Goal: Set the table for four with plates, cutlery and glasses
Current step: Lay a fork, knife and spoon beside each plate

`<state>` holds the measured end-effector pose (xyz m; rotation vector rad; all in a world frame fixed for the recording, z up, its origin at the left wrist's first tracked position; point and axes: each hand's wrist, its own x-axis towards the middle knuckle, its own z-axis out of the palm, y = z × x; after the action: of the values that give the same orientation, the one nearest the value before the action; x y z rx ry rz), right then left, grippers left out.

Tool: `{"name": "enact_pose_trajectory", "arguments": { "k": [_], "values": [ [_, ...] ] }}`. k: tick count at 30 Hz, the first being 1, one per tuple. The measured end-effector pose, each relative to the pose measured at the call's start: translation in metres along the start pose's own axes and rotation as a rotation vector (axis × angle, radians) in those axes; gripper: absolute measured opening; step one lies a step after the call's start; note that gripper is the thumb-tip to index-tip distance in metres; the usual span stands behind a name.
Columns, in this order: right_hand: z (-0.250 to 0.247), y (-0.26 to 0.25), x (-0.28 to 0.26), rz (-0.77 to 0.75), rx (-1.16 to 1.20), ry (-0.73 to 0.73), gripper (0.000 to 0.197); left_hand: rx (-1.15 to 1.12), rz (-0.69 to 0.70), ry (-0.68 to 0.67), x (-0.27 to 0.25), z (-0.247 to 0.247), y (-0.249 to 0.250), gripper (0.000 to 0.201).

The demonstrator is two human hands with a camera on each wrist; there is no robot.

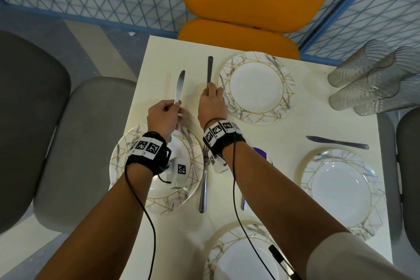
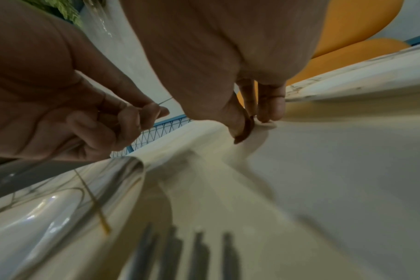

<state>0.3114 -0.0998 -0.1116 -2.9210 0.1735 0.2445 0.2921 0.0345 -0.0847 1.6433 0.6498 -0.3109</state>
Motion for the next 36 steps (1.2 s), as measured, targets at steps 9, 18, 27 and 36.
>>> {"name": "enact_pose_trajectory", "arguments": {
  "k": [9, 18, 27, 36],
  "values": [
    [-0.003, -0.002, -0.004, -0.005, 0.15, -0.001, 0.049, 0.0, -0.003, 0.003, -0.004, -0.002, 0.003, 0.013],
    [-0.003, -0.003, -0.004, 0.004, 0.181, 0.042, 0.052, -0.001, -0.017, -0.004, -0.006, -0.002, 0.002, 0.013],
    [-0.007, 0.005, -0.008, -0.03, 0.277, 0.054, 0.055, -0.039, -0.019, -0.031, -0.013, -0.006, 0.007, 0.026],
    [-0.074, 0.0, -0.036, 0.155, 1.027, 0.132, 0.027, -0.059, 0.098, -0.259, -0.064, -0.011, 0.017, 0.026]
  ]
}}
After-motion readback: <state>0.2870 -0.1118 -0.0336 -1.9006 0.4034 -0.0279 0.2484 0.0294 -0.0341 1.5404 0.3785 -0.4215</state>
